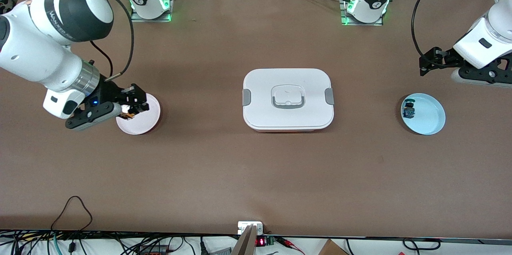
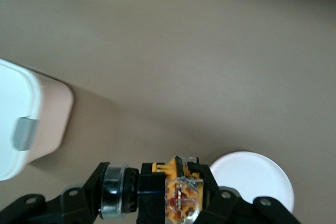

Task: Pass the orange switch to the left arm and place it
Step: 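Lift the orange switch with the right gripper off the plate, then carry the orange switch with the right gripper above the white box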

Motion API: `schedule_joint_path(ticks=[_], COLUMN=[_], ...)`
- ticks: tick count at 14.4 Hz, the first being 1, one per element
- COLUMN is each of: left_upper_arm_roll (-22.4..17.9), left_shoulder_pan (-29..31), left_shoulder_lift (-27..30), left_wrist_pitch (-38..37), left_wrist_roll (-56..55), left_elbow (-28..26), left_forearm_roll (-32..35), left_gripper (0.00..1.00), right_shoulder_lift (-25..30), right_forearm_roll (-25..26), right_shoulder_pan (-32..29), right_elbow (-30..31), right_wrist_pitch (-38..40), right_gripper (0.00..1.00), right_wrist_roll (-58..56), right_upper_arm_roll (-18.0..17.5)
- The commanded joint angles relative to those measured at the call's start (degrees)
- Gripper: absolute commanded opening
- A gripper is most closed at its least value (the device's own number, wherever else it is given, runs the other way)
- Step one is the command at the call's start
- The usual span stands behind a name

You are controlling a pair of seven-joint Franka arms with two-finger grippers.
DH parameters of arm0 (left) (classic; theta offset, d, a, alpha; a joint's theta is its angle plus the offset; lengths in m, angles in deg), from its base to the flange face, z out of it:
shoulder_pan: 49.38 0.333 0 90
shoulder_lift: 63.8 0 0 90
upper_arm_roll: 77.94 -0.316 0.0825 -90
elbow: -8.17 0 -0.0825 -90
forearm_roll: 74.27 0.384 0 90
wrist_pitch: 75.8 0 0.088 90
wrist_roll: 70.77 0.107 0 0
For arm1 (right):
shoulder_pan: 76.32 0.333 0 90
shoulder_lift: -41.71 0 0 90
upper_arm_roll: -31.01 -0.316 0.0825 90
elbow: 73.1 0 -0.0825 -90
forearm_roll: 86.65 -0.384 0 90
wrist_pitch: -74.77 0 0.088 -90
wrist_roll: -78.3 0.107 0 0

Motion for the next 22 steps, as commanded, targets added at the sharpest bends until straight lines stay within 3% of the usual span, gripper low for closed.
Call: schedule_joint_path(ticks=[1,4,8,22], left_upper_arm_roll=[-0.02,-0.02,-0.02,-0.02], left_shoulder_pan=[-0.31,-0.31,-0.31,-0.31], left_shoulder_lift=[-0.80,-0.80,-0.80,-0.80], left_wrist_pitch=[-1.48,-1.39,-1.39,-1.48], left_wrist_roll=[0.20,0.20,0.20,0.28], left_elbow=[1.99,1.99,1.99,1.99], left_forearm_roll=[0.20,0.20,0.20,0.20], left_gripper=[1.00,1.00,1.00,1.00], right_shoulder_lift=[0.42,0.25,-0.19,-3.97], right_forearm_roll=[-8.17,-17.49,-33.92,-66.28], right_shoulder_pan=[-0.09,0.43,2.10,7.11], right_elbow=[-2.10,-2.81,-2.54,-1.58], right_wrist_pitch=[0.52,0.43,0.43,0.17], right_gripper=[0.08,0.07,0.05,0.05], right_wrist_roll=[-8.44,-18.19,-33.48,-73.84], right_upper_arm_roll=[-0.51,-1.38,-2.18,-2.27])
